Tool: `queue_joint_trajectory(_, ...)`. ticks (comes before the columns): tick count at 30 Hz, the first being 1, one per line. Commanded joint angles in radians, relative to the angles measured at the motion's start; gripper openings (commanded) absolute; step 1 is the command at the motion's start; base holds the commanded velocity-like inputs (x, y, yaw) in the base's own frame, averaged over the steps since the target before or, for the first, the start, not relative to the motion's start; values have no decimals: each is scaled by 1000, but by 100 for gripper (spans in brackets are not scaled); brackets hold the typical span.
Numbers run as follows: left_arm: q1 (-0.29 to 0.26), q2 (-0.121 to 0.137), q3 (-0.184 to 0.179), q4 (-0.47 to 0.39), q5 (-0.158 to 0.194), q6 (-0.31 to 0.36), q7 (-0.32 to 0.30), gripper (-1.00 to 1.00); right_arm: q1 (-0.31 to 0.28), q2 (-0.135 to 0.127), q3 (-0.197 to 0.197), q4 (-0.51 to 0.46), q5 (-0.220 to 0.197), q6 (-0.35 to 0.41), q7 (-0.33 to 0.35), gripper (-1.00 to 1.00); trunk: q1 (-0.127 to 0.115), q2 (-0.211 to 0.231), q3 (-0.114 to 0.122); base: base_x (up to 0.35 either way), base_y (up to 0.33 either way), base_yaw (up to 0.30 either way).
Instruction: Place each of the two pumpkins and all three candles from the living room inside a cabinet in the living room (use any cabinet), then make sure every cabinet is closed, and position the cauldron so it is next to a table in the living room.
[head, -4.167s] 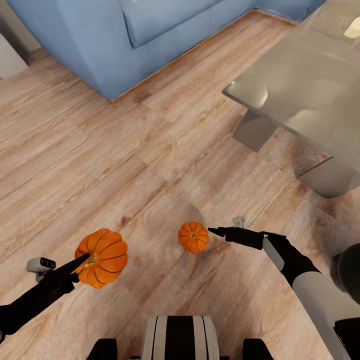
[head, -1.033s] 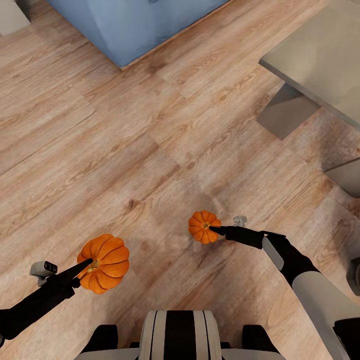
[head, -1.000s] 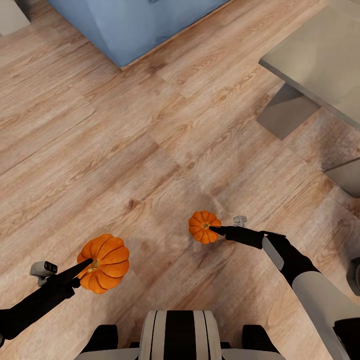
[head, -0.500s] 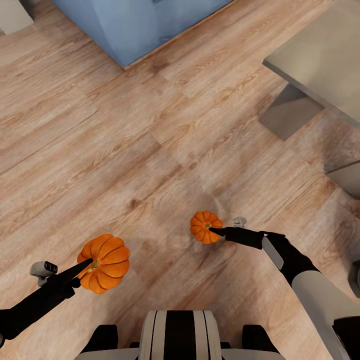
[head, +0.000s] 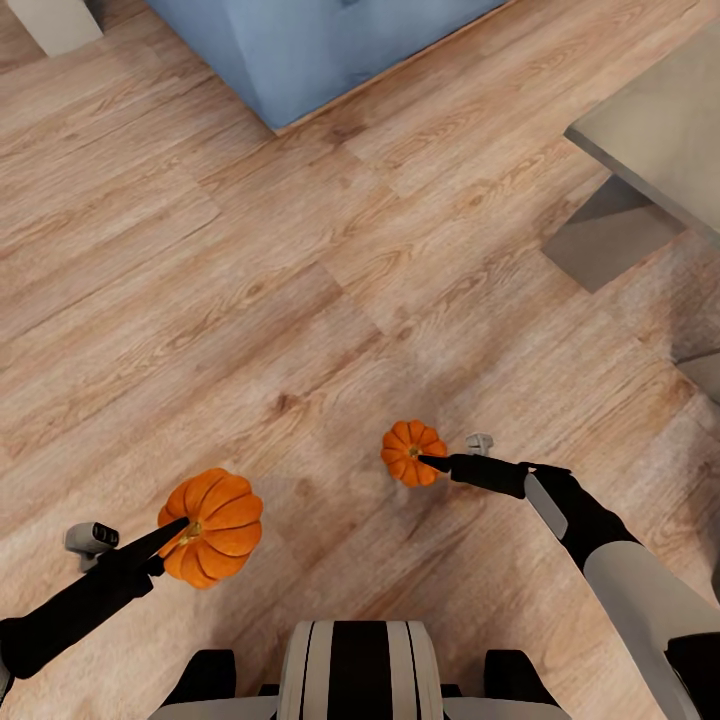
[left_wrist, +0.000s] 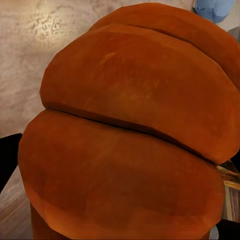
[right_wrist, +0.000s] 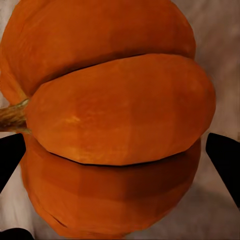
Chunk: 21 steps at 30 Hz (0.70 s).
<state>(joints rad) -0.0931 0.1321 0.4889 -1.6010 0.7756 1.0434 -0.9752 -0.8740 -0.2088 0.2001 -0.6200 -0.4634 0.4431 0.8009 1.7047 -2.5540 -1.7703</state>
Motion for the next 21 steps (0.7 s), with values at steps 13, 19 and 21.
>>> queue_joint_trajectory(13,0,-11,-5,1,-3,0,4,-100,0,-1,4,0,-11,8,-2,-100,0,0,0,0,0,1)
queue_joint_trajectory(19,3,-14,-6,4,-4,-22,4,-100,0,-1,5,-3,-9,8,-2,-100,0,0,0,0,0,0)
queue_joint_trajectory(21,5,-14,-6,6,-4,-33,4,-100,0,-1,5,-5,-9,8,-1,-100,-1,0,7,0,0,0)
